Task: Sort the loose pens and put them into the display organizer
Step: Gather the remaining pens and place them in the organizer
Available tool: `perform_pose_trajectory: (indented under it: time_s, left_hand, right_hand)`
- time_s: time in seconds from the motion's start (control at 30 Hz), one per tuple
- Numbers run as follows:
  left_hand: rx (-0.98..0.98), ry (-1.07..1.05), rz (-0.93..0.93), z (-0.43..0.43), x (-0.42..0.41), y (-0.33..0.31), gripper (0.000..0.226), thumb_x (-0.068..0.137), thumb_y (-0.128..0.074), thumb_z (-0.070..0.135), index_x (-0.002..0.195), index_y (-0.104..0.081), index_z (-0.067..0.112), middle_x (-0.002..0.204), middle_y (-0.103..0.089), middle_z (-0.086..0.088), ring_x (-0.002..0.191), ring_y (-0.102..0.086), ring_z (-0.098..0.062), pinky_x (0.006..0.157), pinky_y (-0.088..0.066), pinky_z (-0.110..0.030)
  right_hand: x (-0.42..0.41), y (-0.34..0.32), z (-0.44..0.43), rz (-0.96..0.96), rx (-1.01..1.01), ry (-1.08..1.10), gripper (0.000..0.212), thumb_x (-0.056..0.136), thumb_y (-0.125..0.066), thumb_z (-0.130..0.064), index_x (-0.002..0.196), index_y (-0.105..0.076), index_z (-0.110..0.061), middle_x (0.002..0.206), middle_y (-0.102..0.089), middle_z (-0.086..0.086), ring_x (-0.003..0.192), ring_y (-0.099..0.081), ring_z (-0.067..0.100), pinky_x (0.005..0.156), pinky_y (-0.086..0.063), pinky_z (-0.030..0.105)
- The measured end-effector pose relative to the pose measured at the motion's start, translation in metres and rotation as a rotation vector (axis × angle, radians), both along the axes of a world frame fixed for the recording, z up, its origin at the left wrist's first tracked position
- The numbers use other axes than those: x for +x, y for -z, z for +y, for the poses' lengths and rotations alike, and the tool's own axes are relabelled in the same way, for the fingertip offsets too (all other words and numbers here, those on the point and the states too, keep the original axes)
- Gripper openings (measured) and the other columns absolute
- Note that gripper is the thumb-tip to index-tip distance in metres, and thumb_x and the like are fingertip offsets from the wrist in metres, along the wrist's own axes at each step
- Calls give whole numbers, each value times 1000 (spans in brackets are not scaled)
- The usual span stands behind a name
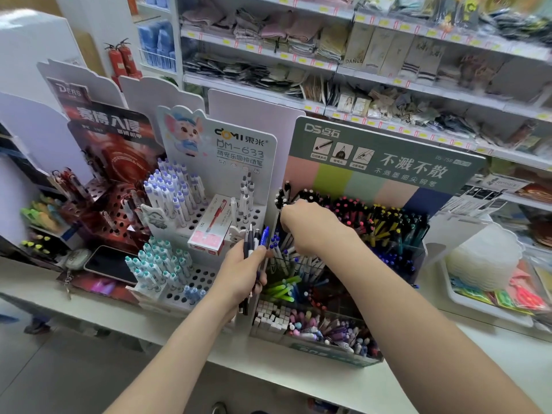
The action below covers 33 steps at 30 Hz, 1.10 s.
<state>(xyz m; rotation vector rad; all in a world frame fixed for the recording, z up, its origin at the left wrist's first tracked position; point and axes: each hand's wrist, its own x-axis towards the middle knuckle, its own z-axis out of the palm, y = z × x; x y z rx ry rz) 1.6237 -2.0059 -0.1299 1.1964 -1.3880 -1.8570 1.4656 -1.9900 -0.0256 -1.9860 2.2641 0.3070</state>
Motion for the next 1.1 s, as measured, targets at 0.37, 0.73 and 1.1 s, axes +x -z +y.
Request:
perform_pose_trajectory:
  time_s: [0.37,0.73,1.1]
  left_hand:
    - [135,-69,160,-4,3,-6,18,108,-48,10,121,-58,2,107,-70,-13,64,-55,-17,47,-38,-29]
    - [191,423,367,6,8,-30,33,111,-53,25,129,-63,-1,88,-59,-19,70,-56,-24,58,-50,-31]
    - [329,561,384,38,-28,-37,35,112,-51,22,137,-57,-1,117,-66,-20,80,-61,-23,62,-57,-31]
  right_hand:
    - [-3,50,5,-137,-102,40,18,95,-61,5,87,-56,-9,89,-55,8,83,-55,31,68,-51,42]
    - [8,51,59,-1170,-468,432,14,96,-75,-37,109,-72,-34,90,-77,7,78,-72,15,80,-63,42]
    - [-39,43,98,-1371,-898,654,5,101,-70,-17,106,-68,-15,94,-70,-2,83,-64,7,73,-52,23]
